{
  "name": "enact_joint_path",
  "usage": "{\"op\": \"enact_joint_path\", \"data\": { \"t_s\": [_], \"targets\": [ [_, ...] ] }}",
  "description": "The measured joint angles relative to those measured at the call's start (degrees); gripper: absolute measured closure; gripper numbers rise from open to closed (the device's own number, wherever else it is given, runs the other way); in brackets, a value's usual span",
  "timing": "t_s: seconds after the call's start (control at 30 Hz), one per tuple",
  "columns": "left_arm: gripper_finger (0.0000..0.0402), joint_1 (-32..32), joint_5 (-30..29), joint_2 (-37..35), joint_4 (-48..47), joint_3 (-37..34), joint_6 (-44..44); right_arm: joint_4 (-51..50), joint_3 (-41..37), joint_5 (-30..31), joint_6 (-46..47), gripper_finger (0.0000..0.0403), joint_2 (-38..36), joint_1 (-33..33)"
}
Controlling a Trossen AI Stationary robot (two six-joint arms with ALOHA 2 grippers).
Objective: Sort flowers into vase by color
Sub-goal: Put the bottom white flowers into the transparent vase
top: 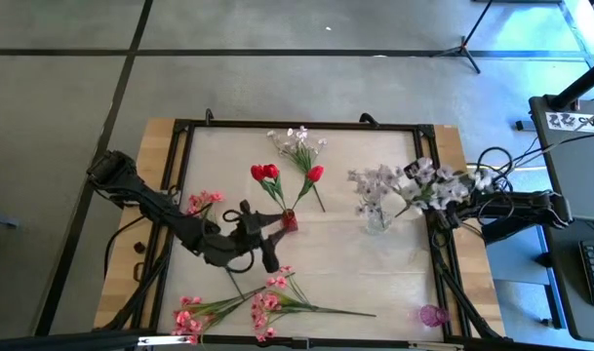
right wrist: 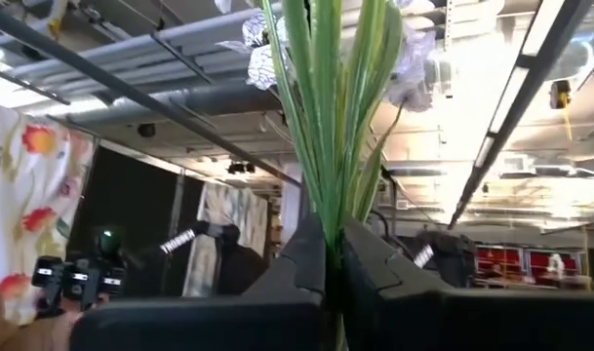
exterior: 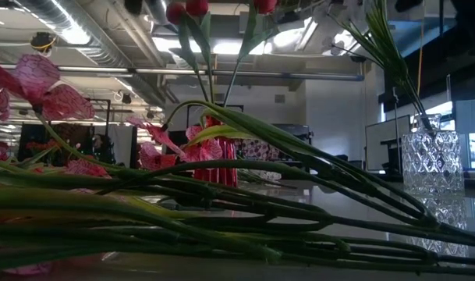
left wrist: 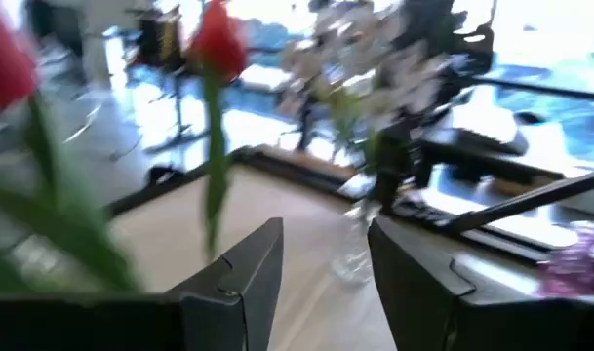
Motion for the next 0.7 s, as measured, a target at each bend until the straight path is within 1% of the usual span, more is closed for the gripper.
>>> {"op": "enact_joint_path", "data": {
  "t_s": [0.13, 0.23, 0.3, 0.4, 0.47, 0.57, 0.63, 0.7],
  "targets": [
    [0.0250, -0.89, 6.01, 0.00, 8.85, 0.00, 8.58, -7.23, 6.12, -0.12, 0.24, 0.0397, 0.02, 0.00],
    [0.0250, -1.14, 13.83, 0.00, 14.38, 0.00, 12.99, -14.20, 11.53, 0.04, -0.92, 0.0397, 0.77, 0.04],
    [0.0250, -1.16, 18.95, 0.00, 16.68, 0.00, 14.51, -16.99, 14.45, -0.01, -1.22, 0.0397, 1.46, 0.04],
    [0.0250, -1.12, 25.06, 0.09, 19.20, 0.00, 15.89, -19.16, 18.06, -0.09, -1.49, 0.0397, 3.05, 0.04],
    [0.0250, -1.06, 28.96, 1.02, 22.68, 0.00, 17.51, -19.62, 19.75, -0.11, -1.50, 0.0397, 4.38, 0.07],
    [0.0250, -1.09, 32.80, 3.41, 27.55, 0.00, 20.63, -19.63, 22.44, 0.00, -1.50, 0.0397, 7.51, 0.07],
    [0.0250, -1.03, 33.29, 4.76, 29.48, 0.00, 21.46, -19.70, 24.52, -0.08, -1.50, 0.0397, 9.85, 0.35],
    [0.0250, -0.53, 33.34, 5.98, 30.82, 0.01, 21.42, -19.56, 26.78, -0.05, -1.81, 0.0397, 12.53, 2.40]
  ]
}}
